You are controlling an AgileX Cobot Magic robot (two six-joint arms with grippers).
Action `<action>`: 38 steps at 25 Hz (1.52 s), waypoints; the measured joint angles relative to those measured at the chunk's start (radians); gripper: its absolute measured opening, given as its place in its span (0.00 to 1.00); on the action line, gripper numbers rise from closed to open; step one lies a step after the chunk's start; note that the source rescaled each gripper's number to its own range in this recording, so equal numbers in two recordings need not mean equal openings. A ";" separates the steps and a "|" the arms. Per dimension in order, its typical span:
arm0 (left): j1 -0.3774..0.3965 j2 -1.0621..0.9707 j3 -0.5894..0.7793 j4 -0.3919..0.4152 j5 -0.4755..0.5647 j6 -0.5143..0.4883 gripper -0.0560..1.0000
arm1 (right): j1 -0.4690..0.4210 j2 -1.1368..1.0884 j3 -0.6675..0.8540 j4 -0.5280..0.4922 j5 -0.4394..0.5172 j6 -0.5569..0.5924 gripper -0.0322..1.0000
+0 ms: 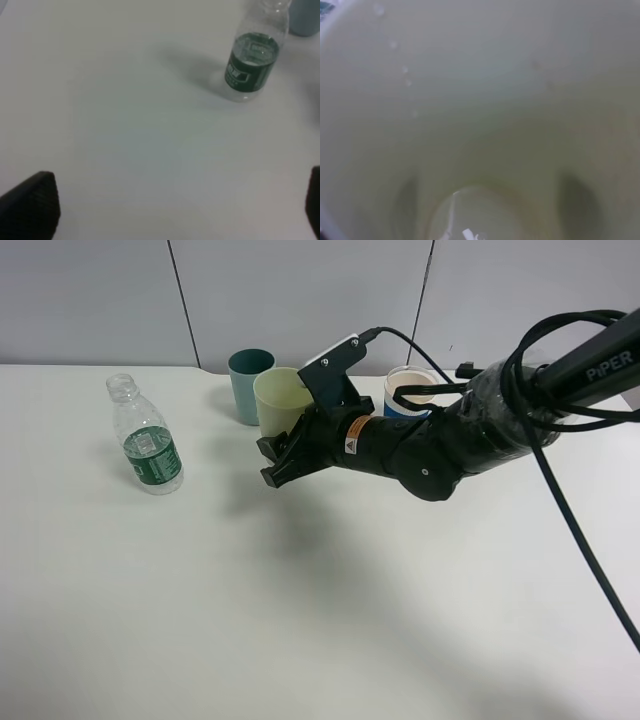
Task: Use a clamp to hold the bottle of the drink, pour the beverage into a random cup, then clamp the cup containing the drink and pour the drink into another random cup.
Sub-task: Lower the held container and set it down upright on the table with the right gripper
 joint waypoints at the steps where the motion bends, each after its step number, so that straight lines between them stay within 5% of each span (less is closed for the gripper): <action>1: 0.000 0.000 0.000 0.000 0.000 0.000 1.00 | 0.000 0.008 0.000 0.000 -0.003 -0.001 0.06; 29: 0.000 0.000 0.000 -0.001 0.000 0.000 1.00 | -0.002 0.128 0.001 -0.016 -0.050 -0.008 0.06; 30: 0.000 0.000 0.000 -0.001 0.000 0.000 1.00 | -0.002 0.128 0.001 -0.021 -0.050 -0.008 0.09; 34: 0.000 0.000 0.000 -0.001 0.000 0.000 1.00 | -0.002 0.108 0.002 -0.032 -0.041 -0.008 0.49; 38: 0.000 0.000 0.000 -0.001 0.000 0.000 1.00 | -0.002 0.041 0.002 -0.033 -0.035 -0.008 0.59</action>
